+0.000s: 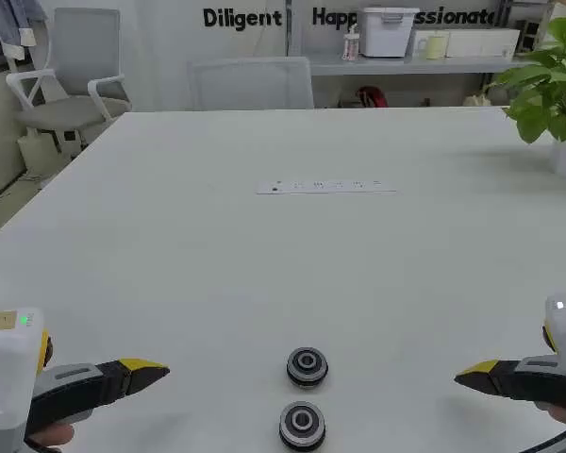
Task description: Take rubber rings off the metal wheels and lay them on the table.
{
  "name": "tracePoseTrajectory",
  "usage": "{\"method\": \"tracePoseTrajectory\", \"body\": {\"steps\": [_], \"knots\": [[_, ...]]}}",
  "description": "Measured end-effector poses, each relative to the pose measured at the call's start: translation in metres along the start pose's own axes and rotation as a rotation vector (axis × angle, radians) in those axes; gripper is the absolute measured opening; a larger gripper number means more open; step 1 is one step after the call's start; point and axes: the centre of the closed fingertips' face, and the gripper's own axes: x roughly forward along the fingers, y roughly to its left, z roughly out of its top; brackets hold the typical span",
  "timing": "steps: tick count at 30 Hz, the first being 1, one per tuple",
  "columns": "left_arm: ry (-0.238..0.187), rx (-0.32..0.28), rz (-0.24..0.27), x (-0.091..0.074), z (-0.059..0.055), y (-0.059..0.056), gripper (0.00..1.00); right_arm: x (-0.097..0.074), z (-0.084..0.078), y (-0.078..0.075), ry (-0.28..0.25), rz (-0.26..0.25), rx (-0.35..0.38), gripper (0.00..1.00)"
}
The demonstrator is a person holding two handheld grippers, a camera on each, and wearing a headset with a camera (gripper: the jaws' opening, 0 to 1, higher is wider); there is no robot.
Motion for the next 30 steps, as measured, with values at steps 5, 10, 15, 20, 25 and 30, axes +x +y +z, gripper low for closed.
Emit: {"method": "tracePoseTrajectory", "body": {"steps": [5, 10, 15, 20, 25, 30], "knots": [[-0.001, 0.003, 0.003, -0.0004, 0.0, 0.0005, 1.0, 0.0, -0.0008, 0.0005, 0.002, -0.001, 0.005, 1.0], [0.008, 0.0, -0.001, 0.0001, -0.0018, 0.0001, 1.0, 0.0001, -0.0009, 0.0022, 0.003, 0.0, 0.008, 1.0], [0.011, 0.0, -0.001, 0.0005, -0.0023, 0.0001, 1.0, 0.0003, -0.0006, 0.0038, 0.002, 0.004, 0.009, 1.0], [0.014, 0.002, 0.002, 0.0004, -0.0026, 0.0005, 1.0, 0.0003, -0.0002, 0.0044, 0.0, 0.008, 0.009, 1.0], [0.012, 0.003, 0.006, 0.0002, -0.0019, 0.0018, 1.0, 0.0003, 0.0, 0.0045, -0.001, 0.012, 0.009, 1.0], [0.023, 0.026, 0.006, 0.0008, -0.0013, 0.0033, 1.0, -0.0009, 0.0015, 0.0013, -0.007, 0.008, 0.01, 1.0]]}}
